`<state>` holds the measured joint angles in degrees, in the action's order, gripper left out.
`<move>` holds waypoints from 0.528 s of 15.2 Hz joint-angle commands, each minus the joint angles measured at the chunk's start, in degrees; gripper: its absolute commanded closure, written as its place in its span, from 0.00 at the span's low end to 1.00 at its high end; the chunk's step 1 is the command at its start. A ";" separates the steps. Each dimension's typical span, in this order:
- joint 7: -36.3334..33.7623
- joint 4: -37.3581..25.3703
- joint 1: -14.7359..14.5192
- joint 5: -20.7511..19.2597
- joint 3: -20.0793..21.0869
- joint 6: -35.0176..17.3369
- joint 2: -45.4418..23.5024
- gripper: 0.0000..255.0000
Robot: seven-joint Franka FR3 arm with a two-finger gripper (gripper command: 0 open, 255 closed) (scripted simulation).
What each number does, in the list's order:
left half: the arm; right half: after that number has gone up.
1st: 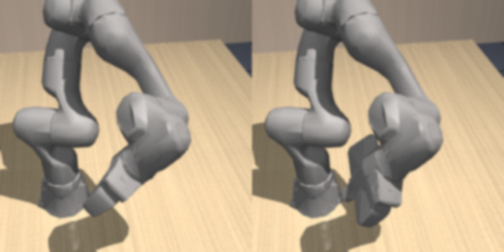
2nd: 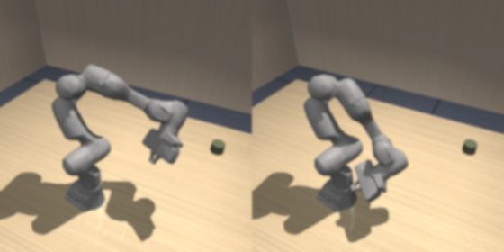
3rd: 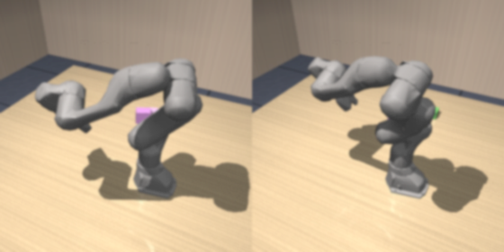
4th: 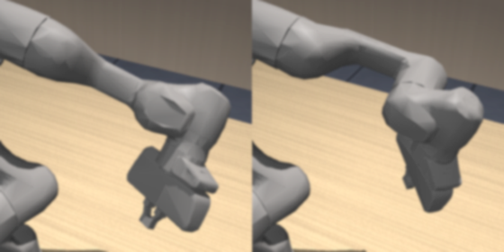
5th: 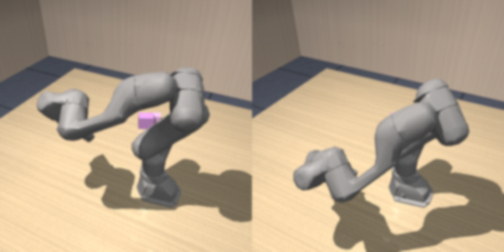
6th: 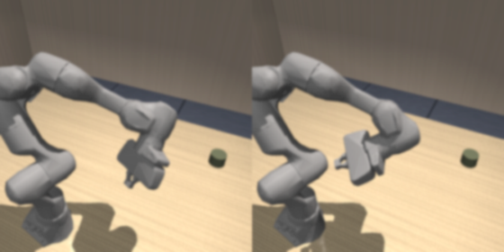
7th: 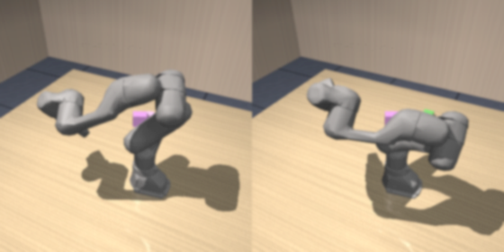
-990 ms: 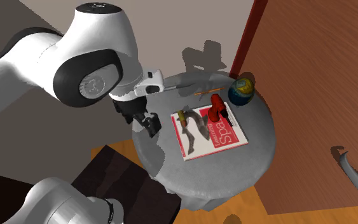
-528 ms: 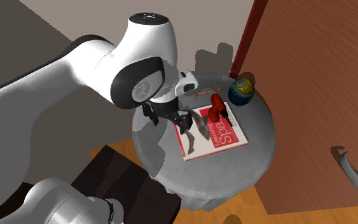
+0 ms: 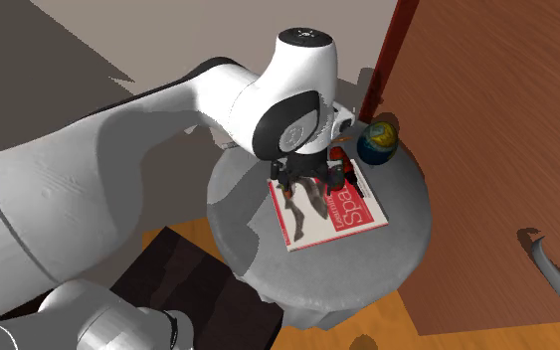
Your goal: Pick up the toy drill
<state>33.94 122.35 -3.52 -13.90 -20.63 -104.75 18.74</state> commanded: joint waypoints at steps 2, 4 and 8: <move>7.51 -4.80 -0.82 1.61 -2.69 -2.84 -6.63 0.00; 12.31 -8.22 -1.16 3.34 -4.02 -4.40 -11.13 0.00; 21.93 -16.02 -0.96 7.85 -5.58 -6.50 -20.49 0.00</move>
<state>53.04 108.27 -4.66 -7.33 -25.76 -110.46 0.84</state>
